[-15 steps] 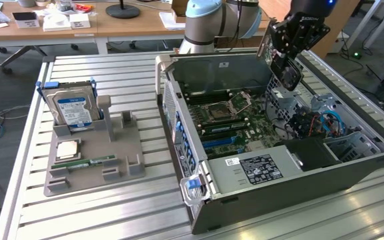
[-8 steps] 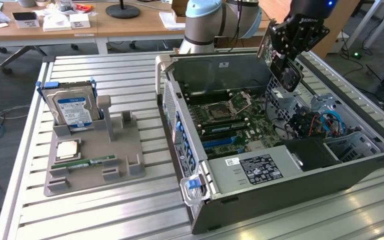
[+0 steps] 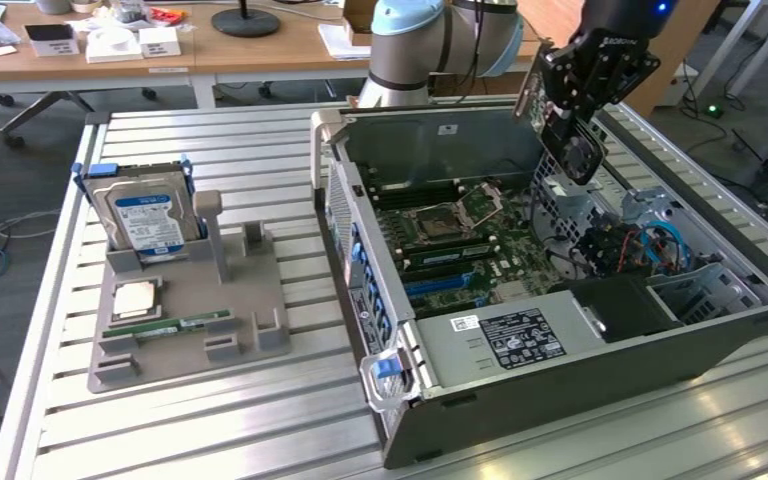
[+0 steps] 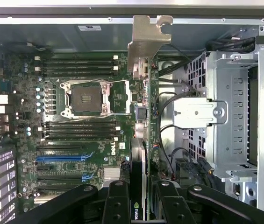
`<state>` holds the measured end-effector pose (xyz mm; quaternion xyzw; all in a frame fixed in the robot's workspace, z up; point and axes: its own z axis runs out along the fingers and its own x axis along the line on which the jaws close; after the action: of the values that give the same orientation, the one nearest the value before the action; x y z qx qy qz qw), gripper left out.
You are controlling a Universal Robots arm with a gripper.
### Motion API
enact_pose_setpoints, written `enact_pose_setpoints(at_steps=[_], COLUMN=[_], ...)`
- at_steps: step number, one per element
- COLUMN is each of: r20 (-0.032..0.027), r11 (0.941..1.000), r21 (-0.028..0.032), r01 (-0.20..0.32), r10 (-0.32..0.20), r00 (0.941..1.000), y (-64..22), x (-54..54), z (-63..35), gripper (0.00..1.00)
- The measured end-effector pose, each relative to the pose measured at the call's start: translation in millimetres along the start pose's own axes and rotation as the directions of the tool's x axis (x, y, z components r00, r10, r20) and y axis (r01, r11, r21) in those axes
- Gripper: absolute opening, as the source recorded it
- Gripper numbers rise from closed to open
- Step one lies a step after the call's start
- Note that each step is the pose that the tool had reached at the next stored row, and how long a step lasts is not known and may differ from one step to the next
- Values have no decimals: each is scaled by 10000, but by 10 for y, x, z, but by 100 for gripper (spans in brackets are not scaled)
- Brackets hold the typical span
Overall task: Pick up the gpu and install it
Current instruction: 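Insert the gpu into the slot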
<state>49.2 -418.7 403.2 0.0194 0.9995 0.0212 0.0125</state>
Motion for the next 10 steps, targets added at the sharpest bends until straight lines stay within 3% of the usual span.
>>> enact_pose_setpoints(at_steps=[10], r20=[0], r11=[10000], r21=[0], r01=[1], r10=[-1], r00=[10000], y=[0], x=[0], z=[0], gripper=[26])
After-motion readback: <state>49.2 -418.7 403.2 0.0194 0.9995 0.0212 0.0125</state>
